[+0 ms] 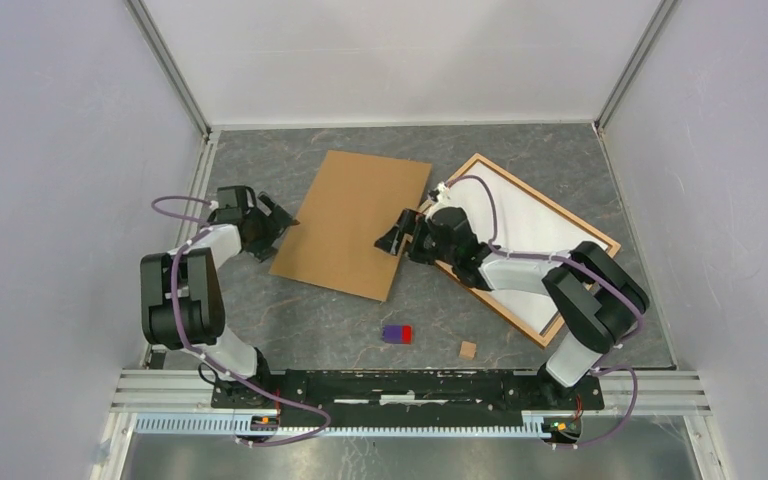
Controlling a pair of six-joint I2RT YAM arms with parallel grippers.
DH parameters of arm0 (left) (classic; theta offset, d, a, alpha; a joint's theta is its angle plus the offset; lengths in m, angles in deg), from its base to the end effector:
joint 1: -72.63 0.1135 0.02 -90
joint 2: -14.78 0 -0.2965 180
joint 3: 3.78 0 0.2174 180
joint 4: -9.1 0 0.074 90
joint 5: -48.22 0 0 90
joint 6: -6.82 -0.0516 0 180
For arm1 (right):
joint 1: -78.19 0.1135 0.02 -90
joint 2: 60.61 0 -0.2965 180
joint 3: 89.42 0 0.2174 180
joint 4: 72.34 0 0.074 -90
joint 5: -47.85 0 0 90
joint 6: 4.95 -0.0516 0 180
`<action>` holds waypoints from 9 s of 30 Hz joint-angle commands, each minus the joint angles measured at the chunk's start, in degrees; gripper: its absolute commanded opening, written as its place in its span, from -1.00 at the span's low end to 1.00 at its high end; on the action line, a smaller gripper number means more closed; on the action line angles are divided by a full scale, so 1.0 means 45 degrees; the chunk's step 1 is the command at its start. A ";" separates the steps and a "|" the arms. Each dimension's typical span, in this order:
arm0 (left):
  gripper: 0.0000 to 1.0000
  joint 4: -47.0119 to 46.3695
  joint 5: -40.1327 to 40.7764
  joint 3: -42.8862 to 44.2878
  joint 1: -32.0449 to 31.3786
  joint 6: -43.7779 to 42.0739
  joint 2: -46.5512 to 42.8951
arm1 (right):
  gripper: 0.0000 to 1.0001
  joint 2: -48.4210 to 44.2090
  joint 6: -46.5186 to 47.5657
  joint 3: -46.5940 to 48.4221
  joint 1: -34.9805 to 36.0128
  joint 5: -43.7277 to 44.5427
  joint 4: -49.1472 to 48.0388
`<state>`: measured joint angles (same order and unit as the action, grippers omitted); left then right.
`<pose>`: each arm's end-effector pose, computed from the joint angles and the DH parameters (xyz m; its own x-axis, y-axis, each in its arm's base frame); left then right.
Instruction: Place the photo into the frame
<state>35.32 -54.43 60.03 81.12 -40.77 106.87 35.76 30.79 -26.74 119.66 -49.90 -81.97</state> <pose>0.2929 0.0323 0.2056 -0.5822 -0.7523 -0.3085 -0.5565 0.6453 -0.5233 0.2562 0.2357 0.2366 -0.7859 0.3787 -0.4887 -0.1892 0.6052 0.7733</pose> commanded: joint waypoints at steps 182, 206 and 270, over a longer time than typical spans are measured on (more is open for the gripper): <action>1.00 0.5211 0.1538 0.4850 -0.6154 -0.3468 -0.3648 | 0.96 -1.1188 2.0528 -0.0625 -0.5313 0.2668 1.4925; 1.00 0.3247 -0.2178 0.3756 -0.6140 -0.2419 -0.2688 | 0.75 -0.7643 1.0342 -0.2543 -0.5314 -0.3403 0.9528; 1.00 0.3300 -0.0728 0.3556 -0.6908 0.0300 -0.1186 | -0.42 -0.0137 1.0933 0.0541 -0.0392 0.8510 0.7350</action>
<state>48.21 -62.99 73.80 51.46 -47.24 99.97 28.88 80.41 -26.85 118.22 -16.30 -44.29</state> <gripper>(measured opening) 0.996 0.332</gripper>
